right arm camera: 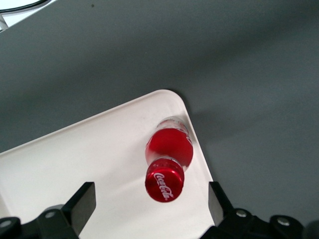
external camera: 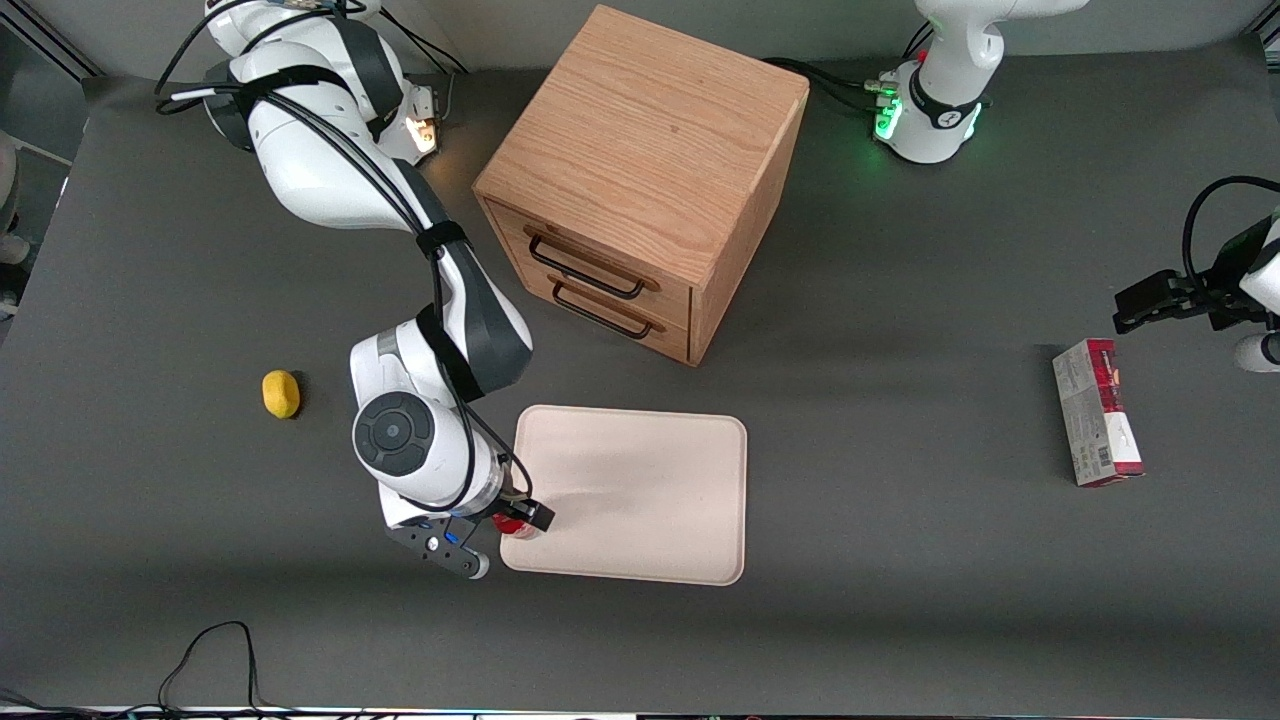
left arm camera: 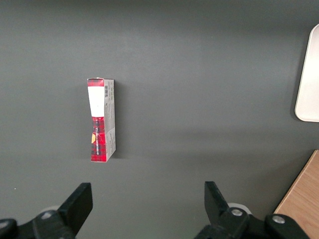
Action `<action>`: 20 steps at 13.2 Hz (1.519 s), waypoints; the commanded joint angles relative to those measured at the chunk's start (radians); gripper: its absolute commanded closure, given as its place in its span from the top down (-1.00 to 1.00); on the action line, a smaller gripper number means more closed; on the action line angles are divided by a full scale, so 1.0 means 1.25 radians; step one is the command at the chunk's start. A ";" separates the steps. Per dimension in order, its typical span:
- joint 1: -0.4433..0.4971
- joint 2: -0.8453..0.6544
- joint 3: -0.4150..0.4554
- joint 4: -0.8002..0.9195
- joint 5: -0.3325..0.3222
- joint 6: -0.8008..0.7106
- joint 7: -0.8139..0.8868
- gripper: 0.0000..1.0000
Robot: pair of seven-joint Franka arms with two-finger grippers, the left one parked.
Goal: Place coke bottle on tray
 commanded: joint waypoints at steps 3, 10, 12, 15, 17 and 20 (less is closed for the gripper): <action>0.001 -0.007 -0.005 0.017 0.004 -0.010 0.017 1.00; -0.039 -0.195 -0.009 -0.116 0.036 -0.181 -0.146 1.00; -0.088 -0.300 0.000 -0.246 0.037 -0.175 -0.234 1.00; -0.157 -0.439 0.001 -0.396 0.036 -0.182 -0.372 1.00; -0.211 -0.539 0.011 -0.498 0.036 -0.183 -0.468 1.00; -0.330 -0.682 0.116 -0.634 -0.015 -0.183 -0.564 1.00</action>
